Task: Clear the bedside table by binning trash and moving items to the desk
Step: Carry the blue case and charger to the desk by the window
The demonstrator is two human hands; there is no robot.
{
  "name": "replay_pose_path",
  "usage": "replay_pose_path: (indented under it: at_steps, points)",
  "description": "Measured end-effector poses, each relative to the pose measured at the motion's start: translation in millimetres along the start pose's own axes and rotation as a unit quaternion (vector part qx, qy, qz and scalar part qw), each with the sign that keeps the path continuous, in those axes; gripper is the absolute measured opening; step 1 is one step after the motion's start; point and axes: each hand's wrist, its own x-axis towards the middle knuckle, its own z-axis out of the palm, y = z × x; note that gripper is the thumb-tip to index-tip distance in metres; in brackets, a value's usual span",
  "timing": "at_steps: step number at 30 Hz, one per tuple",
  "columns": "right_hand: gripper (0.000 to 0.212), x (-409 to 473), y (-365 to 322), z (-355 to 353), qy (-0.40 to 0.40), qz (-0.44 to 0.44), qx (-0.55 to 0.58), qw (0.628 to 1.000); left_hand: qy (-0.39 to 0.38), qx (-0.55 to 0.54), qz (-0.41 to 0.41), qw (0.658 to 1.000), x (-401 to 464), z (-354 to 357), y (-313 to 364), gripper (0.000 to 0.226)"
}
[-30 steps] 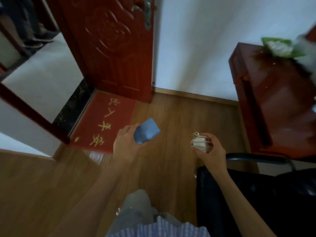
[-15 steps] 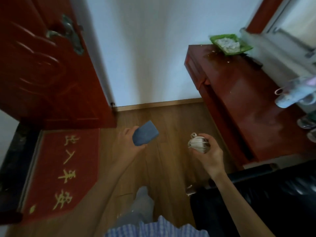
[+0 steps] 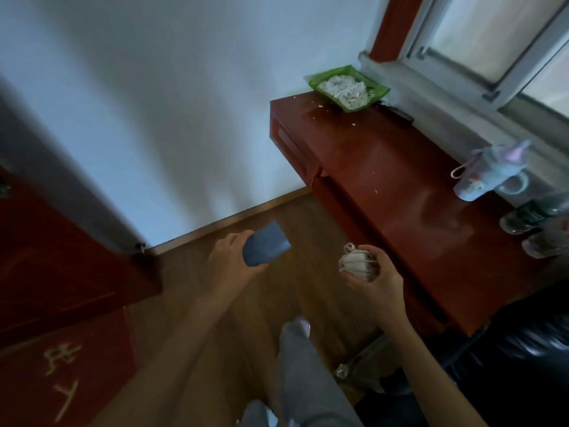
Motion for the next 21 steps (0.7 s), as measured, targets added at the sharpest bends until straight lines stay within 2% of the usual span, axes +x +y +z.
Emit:
replay_pose_path:
  at_steps: [2, 5, 9, 12, 15, 21]
  points:
    - [0.055, 30, 4, 1, 0.012, 0.005, -0.005, 1.000, 0.019, 0.007, 0.043, 0.999, 16, -5, 23, 0.047]
    - [0.056, 80, 11, 2, 0.028, -0.002, -0.022, 0.999, 0.108, 0.008, 0.108, 0.988, 40, -11, 55, 0.065]
    - [0.054, 152, 8, -1, 0.052, 0.005, -0.006, 0.999, 0.094, -0.030, 0.101, 0.990, 113, -16, 98, 0.063]
    - [0.054, 206, 8, -7, 0.067, -0.005, -0.014, 0.998, 0.111, -0.022, 0.108, 0.988, 163, -20, 136, 0.060]
    - [0.056, 255, 10, -13, 0.066, -0.006, -0.021, 0.998, 0.124, -0.012, 0.150, 0.981, 197, -22, 167, 0.064]
    - [0.055, 307, 16, -16, 0.084, 0.012, -0.019, 0.996, 0.073, -0.005, 0.167, 0.983, 254, -11, 197, 0.068]
